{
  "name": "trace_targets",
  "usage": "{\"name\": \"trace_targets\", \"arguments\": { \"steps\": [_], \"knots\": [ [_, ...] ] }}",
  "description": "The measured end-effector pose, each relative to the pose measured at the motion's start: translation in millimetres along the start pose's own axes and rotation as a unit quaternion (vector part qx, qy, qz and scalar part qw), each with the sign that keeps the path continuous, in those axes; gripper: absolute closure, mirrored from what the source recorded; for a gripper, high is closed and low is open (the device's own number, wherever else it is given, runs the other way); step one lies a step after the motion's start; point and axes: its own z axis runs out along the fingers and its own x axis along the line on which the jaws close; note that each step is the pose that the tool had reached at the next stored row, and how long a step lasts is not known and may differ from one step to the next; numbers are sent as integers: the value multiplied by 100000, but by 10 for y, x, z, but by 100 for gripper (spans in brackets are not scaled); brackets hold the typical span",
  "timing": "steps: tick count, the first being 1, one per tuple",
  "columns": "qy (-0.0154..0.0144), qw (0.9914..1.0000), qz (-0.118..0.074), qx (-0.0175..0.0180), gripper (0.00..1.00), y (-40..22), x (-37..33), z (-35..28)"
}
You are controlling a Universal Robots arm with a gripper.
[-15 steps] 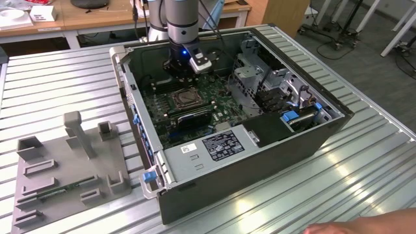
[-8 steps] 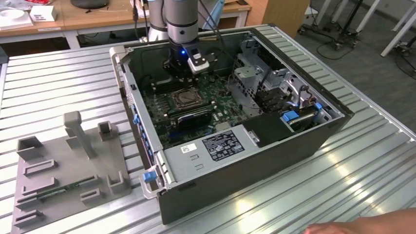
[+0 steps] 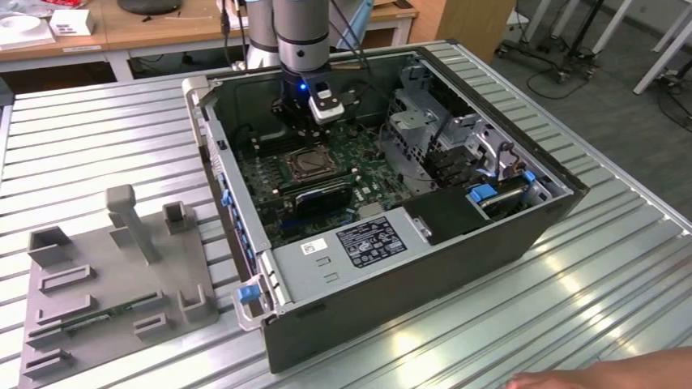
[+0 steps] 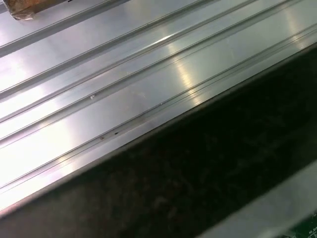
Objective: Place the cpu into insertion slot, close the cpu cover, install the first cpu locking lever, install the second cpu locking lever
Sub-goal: 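Install the first cpu locking lever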
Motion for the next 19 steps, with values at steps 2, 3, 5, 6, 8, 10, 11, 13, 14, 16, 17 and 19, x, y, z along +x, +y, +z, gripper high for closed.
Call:
{"name": "trace_targets", "arguments": {
  "steps": [2, 3, 5, 6, 8, 10, 11, 13, 14, 16, 17, 19],
  "knots": [
    [110, 100000, 33, -220, 89, 0, 0, 0],
    [292, 99998, 69, -534, 89, 0, 0, 0],
    [777, 99987, 179, -1434, 89, 0, 0, 0],
    [925, 99981, 211, -1703, 89, 0, 0, 0],
    [1102, 99973, 254, -2021, 89, 0, 0, 0],
    [1149, 99971, 269, -2106, 89, -2, -1, 0],
    [1174, 99969, 268, -2157, 89, -3, -2, 0],
    [1232, 99966, 284, -2261, 89, -10, -6, 0],
    [1257, 99965, 291, -2312, 89, -17, -10, 0],
    [1384, 99958, 324, -2538, 89, -41, -23, -1],
    [1496, 99951, 351, -2742, 89, -56, -31, -2],
    [1733, 99934, 398, -3180, 89, -85, -47, -2]
  ]
}}
